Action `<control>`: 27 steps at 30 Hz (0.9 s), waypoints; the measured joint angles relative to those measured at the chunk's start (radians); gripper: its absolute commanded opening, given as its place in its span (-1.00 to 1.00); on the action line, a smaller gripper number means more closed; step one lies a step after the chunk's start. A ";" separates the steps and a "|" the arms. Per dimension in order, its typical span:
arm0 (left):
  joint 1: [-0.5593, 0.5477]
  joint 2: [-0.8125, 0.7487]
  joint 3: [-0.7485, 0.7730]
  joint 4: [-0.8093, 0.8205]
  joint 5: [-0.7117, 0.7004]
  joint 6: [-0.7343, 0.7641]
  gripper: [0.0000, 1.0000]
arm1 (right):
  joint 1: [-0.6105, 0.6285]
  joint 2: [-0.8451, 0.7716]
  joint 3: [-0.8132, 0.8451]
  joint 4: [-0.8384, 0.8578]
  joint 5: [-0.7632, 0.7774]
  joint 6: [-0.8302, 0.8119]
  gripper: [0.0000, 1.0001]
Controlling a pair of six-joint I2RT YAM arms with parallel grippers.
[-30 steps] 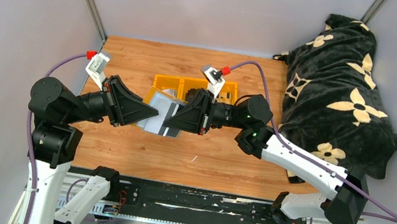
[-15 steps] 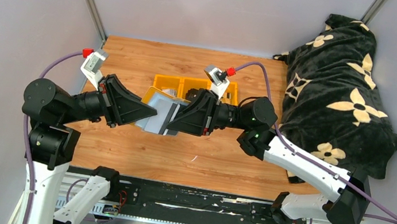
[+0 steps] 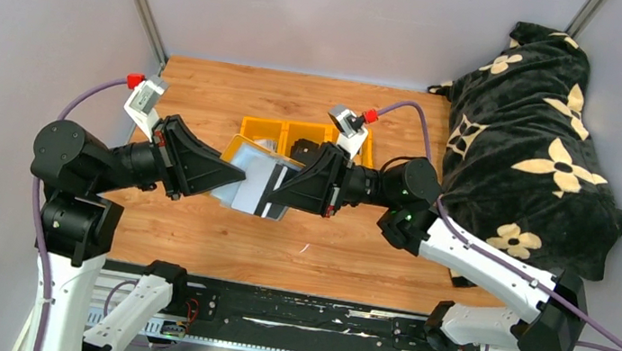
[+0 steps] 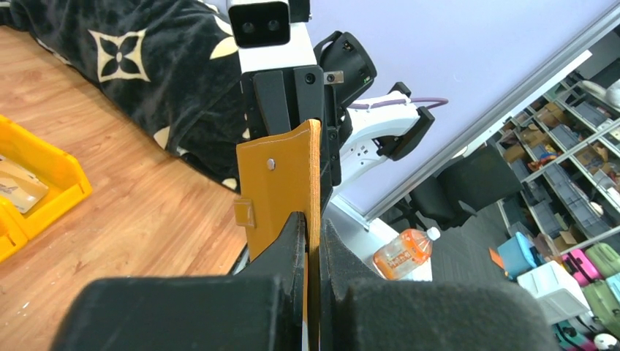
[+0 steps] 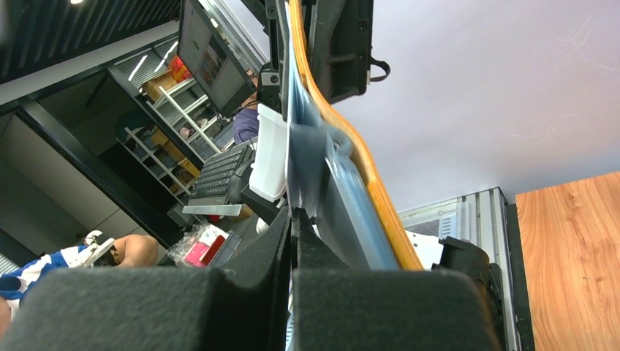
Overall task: Take the credit cards out of the card holder
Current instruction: Remove the credit card from the card holder, then place the credit card in the storage box.
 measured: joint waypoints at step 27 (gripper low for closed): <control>0.000 0.002 0.227 -0.455 -0.445 0.607 -1.00 | -0.317 -0.124 -0.050 -0.481 0.051 -0.190 -1.00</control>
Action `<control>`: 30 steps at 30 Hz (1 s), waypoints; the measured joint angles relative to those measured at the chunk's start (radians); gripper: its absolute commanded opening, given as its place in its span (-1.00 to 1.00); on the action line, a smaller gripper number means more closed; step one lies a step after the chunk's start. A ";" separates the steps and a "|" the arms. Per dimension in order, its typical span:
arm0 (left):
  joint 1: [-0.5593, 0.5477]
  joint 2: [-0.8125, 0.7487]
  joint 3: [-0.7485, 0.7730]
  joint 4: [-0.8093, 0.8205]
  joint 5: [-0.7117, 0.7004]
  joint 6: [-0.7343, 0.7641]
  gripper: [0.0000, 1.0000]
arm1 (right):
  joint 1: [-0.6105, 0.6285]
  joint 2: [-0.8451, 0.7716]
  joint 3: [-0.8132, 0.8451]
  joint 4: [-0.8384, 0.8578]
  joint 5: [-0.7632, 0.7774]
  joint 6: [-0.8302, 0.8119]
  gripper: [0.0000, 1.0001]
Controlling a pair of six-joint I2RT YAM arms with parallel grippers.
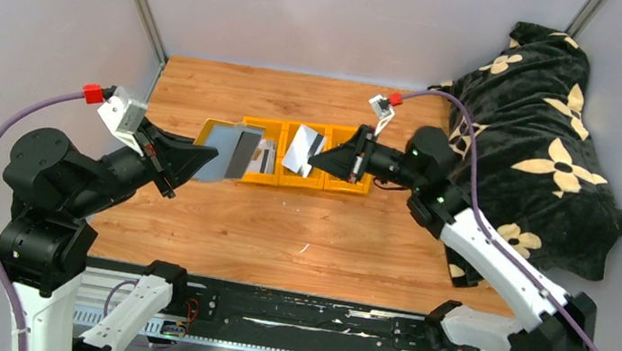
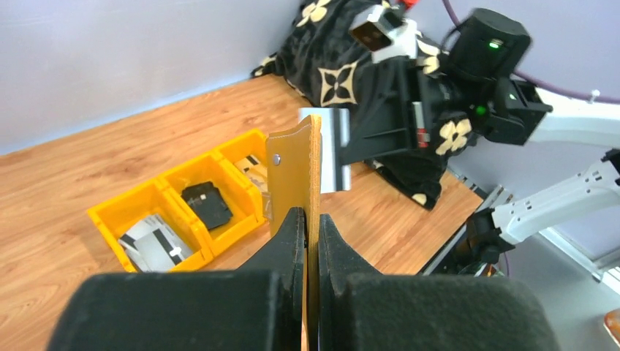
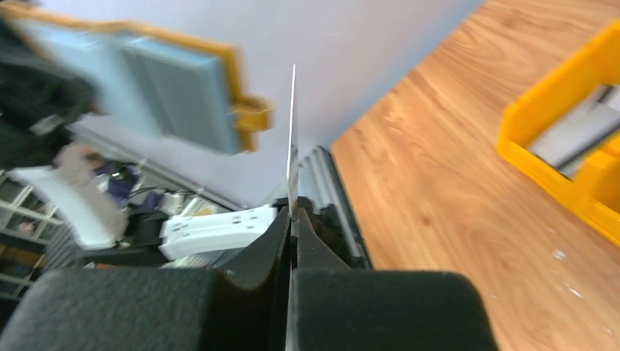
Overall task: Take the credit cards out of the card holder
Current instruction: Place the credit card in the storage box.
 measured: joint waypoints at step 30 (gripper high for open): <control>0.000 -0.015 -0.042 -0.054 0.201 0.061 -1.00 | 0.053 1.158 0.943 -0.503 0.270 -0.231 -1.00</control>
